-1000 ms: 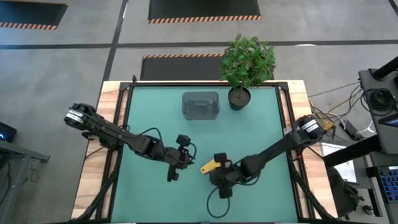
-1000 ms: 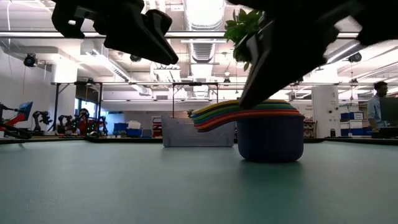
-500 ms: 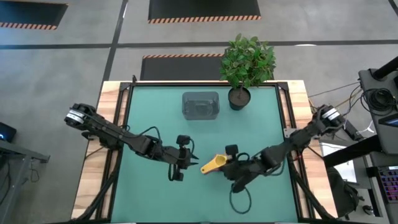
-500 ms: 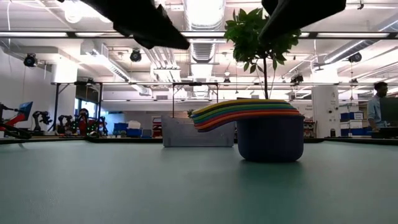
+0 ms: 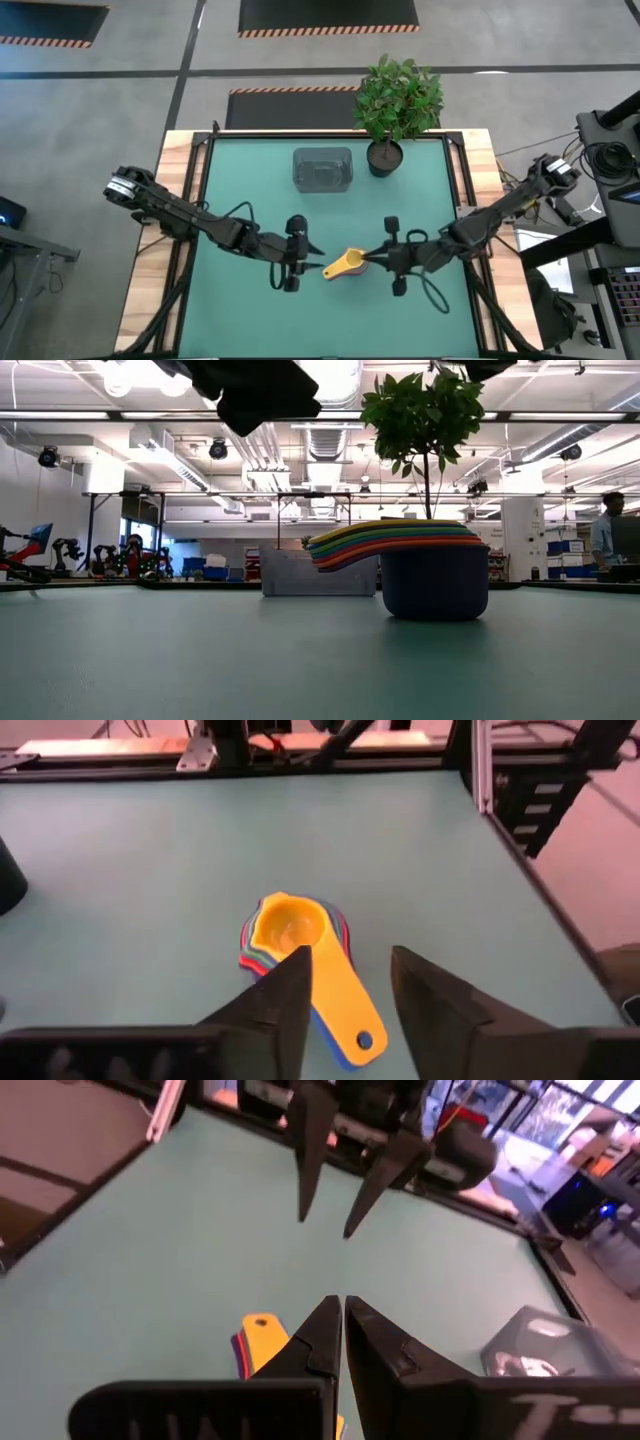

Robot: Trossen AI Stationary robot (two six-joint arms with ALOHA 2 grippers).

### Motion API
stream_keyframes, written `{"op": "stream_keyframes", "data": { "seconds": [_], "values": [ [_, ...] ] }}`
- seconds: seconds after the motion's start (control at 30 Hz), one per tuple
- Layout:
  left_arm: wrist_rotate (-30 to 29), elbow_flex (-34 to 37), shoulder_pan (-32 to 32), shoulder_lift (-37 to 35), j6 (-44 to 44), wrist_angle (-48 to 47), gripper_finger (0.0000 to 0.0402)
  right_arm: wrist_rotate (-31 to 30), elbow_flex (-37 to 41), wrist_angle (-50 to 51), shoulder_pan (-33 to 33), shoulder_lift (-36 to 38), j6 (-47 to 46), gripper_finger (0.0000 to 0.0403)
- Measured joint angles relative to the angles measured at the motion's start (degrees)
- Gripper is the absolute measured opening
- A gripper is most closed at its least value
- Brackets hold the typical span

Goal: Nest measuring cups in basket
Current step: Put the measuring cup into the bin

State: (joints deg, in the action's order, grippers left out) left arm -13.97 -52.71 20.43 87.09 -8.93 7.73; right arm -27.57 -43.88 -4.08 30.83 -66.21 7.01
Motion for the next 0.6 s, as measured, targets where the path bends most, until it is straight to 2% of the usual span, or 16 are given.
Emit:
{"op": "stream_keyframes", "data": {
  "seconds": [0.33,0.43,0.6],
  "values": [
    [-0.01,-0.02,0.28,3.03,3.03,12.22,0.0242,0.52,0.51,0.40,1.18,2.75,3.32,0.0009],
    [-0.01,-1.00,0.33,4.92,4.03,12.82,0.0255,-0.11,0.65,0.25,1.85,3.12,4.32,0.0009],
    [-0.01,-6.16,0.37,8.54,5.92,9.15,0.0253,-2.47,2.07,-0.11,3.65,5.20,4.97,0.0009]
  ]
}}
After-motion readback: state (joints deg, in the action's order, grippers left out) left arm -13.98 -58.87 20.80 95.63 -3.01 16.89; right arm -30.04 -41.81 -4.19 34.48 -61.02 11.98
